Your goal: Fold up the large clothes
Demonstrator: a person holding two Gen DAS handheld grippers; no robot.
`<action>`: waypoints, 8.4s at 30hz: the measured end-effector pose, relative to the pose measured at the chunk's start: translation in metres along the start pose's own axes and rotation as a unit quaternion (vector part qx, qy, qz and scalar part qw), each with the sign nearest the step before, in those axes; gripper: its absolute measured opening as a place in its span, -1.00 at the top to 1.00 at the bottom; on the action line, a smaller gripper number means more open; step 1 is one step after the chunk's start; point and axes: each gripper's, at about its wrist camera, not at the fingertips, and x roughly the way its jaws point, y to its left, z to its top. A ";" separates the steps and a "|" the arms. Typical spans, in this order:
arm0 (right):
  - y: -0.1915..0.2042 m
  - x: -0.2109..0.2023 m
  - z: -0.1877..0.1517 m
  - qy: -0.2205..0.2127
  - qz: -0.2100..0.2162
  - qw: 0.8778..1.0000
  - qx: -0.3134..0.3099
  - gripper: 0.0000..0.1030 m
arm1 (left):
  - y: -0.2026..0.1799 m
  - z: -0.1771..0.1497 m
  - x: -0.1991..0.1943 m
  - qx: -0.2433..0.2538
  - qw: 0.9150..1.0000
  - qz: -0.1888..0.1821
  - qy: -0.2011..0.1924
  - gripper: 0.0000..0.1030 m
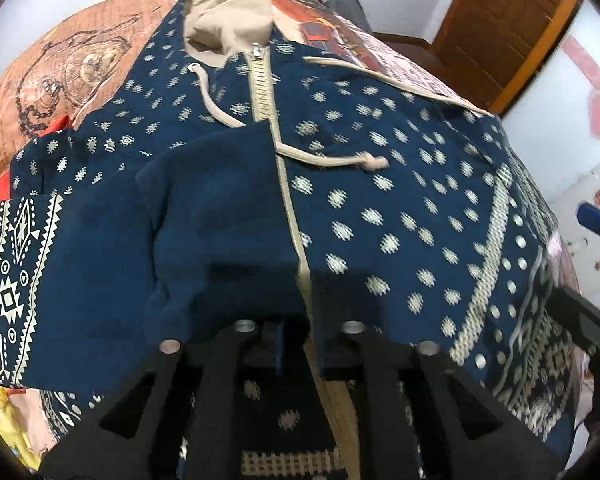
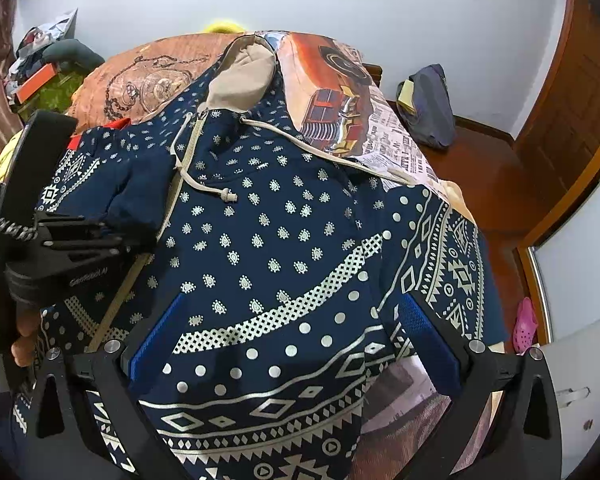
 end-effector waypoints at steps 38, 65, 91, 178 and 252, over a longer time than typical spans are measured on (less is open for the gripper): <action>0.215 0.099 0.052 0.054 0.089 0.971 -0.217 0.00 | 0.228 -0.154 -0.104 -0.154 0.982 0.100 -0.044 -0.11; 0.018 -0.029 0.110 -0.116 0.071 0.991 0.000 0.84 | 0.214 -0.104 -0.072 -0.188 0.957 0.204 -0.088 -0.12; -0.054 0.045 0.013 0.031 0.053 0.994 0.093 0.61 | 0.209 -0.115 -0.057 -0.171 0.960 0.217 -0.038 -0.25; -0.027 0.001 0.072 -0.032 0.184 0.966 0.178 0.84 | 0.054 -0.058 -0.131 -0.025 0.988 0.079 -0.127 -0.56; -0.117 -0.013 -0.014 -0.014 0.060 0.985 0.163 -0.02 | -0.027 0.058 -0.140 0.054 0.981 0.027 -0.186 0.92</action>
